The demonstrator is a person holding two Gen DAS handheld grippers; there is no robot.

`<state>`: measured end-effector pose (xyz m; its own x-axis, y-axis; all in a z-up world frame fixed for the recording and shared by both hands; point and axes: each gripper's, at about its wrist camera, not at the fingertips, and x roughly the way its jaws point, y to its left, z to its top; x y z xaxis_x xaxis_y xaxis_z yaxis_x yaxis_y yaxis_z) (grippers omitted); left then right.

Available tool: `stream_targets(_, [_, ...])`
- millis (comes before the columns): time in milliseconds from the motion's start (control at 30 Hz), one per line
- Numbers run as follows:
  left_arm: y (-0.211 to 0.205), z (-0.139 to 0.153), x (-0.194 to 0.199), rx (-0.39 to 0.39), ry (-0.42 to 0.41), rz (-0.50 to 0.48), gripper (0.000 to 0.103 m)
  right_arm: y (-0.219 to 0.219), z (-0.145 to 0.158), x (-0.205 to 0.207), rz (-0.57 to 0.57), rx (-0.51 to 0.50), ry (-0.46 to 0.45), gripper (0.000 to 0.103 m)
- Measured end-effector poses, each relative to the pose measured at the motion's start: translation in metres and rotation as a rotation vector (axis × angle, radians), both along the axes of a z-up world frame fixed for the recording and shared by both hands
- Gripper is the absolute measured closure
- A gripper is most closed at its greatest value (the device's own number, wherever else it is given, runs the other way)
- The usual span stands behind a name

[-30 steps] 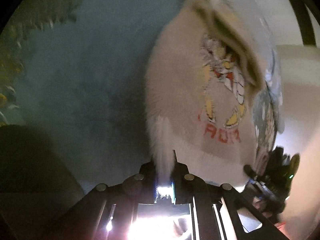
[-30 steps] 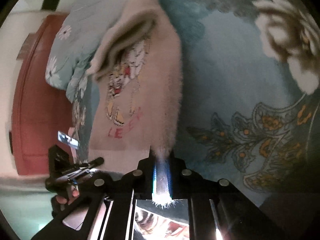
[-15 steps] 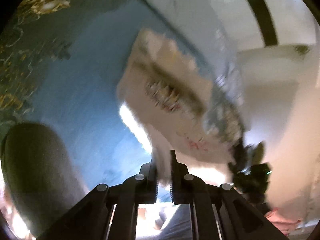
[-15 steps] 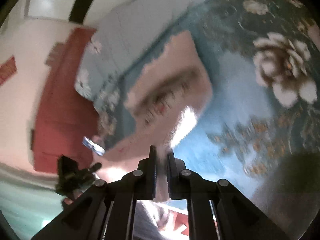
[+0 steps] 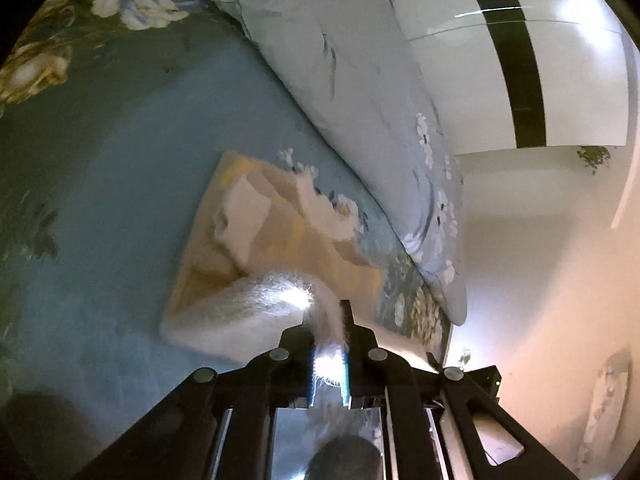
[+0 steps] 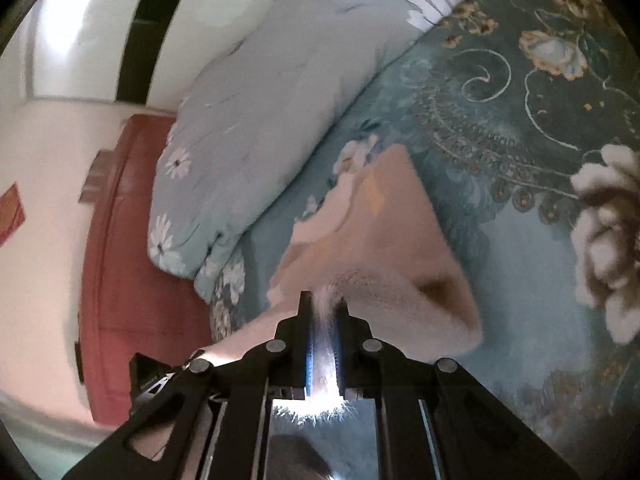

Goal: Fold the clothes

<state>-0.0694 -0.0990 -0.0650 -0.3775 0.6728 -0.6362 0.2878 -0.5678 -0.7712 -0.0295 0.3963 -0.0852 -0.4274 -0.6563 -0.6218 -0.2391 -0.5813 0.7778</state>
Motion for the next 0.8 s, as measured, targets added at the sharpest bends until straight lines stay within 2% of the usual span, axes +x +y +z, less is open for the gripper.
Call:
stream_targets(400, [0.019,-0.048,-0.107,-0.093,-0.042,0.023,0.094,0.000,-0.054,-0.101,-0.032,0.045,-0.106,0.094])
stream_targets(600, [0.020,-0.088,-0.136,-0.133,-0.114,0.018,0.093,-0.005,-0.080,-0.123,-0.022,0.067,-0.158,0.094])
stream_targets(800, [0.018,-0.111,-0.143,-0.119,-0.145,0.026,0.090,-0.005,-0.099,-0.130,-0.040,0.060,-0.189,0.093])
